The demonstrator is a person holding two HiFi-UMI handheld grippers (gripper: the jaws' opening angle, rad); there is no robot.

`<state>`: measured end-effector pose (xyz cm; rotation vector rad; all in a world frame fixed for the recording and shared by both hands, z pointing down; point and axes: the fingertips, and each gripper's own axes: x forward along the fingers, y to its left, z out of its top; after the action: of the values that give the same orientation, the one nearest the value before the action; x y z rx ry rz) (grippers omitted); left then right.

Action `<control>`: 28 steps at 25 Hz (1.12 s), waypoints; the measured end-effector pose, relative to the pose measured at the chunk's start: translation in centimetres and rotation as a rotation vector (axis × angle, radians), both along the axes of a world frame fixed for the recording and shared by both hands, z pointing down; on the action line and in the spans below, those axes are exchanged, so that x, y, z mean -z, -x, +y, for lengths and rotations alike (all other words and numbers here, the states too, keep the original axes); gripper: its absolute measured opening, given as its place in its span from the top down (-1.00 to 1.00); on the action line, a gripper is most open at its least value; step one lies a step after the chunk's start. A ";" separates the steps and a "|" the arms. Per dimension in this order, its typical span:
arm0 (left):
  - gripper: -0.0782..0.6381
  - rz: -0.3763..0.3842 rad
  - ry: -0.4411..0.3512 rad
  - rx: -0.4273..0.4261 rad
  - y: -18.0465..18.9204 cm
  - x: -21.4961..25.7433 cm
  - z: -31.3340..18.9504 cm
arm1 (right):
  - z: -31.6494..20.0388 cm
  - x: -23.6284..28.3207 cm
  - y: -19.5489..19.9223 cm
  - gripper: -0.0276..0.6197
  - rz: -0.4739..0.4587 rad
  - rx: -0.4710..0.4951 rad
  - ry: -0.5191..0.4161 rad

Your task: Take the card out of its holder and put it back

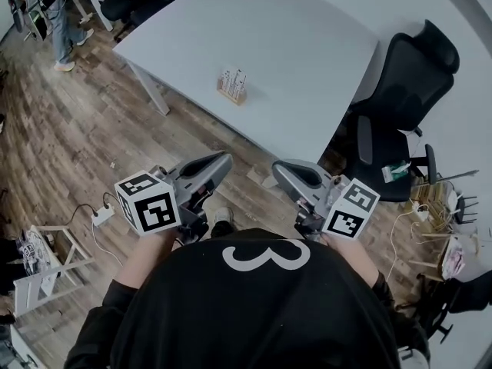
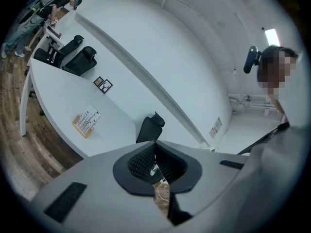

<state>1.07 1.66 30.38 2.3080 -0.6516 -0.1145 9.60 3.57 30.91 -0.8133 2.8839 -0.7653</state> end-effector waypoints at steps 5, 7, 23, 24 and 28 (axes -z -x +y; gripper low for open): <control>0.74 -0.045 -0.008 0.000 -1.7 -1.1 5.1 | 4.3 -1.1 -1.2 0.89 -0.062 0.024 0.039; 0.74 -0.049 -0.001 0.015 -2.0 -1.6 6.7 | 5.5 -1.0 -1.4 0.89 -0.076 0.035 0.036; 0.74 -0.043 -0.070 0.054 -3.1 -0.5 12.8 | 10.9 0.0 -2.2 0.89 -0.075 0.075 -0.028; 0.74 -0.042 -0.072 0.054 -3.2 -0.5 12.8 | 11.0 0.0 -2.2 0.89 -0.074 0.074 -0.030; 0.74 -0.037 -0.071 0.044 -3.6 -0.5 12.9 | 11.0 0.0 -2.5 0.89 -0.065 0.064 -0.035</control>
<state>4.63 14.61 30.92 2.3694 -0.7285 -0.1179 12.14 14.56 30.92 -0.6823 2.8698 -0.7305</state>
